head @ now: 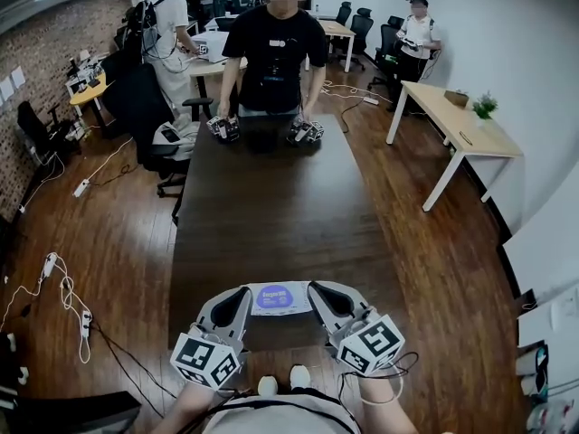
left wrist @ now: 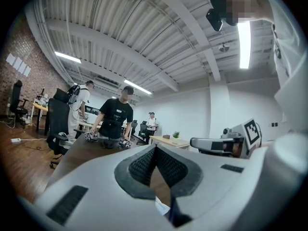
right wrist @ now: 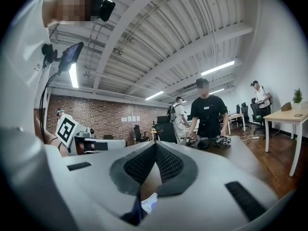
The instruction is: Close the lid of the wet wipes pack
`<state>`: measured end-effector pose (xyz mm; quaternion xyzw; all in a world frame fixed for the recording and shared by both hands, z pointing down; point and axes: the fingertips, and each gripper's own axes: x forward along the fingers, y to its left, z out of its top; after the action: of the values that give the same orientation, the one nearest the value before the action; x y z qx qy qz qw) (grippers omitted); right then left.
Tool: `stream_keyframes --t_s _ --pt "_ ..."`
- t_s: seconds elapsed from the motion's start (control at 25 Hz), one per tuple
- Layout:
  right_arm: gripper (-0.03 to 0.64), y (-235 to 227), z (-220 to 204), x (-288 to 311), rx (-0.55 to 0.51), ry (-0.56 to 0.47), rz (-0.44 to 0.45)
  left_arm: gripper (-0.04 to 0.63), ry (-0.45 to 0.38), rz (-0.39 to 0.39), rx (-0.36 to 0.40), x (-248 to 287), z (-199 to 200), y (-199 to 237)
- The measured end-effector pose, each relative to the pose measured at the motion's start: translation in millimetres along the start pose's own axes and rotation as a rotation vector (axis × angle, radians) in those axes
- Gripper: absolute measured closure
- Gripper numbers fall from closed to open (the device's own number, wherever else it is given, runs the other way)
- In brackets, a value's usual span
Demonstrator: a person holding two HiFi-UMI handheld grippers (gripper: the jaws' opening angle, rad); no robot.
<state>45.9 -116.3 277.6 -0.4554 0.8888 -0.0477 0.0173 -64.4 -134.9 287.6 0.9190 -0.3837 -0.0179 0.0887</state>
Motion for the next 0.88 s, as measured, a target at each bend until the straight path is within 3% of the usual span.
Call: stream_keyframes --t_s 0.44,0.88 --pt "0.609 40.0 -2.3 -6.8 -0.022 0.007 -0.062 0.594 -0.007 -0.067 -0.007 -29.8 -1.0 7.2" --pt "0.609 61.4 9.3 -39.4 -0.047 -0.004 -0.071 0.594 -0.029 -0.062 0.003 -54.5 8.9 -15.2"
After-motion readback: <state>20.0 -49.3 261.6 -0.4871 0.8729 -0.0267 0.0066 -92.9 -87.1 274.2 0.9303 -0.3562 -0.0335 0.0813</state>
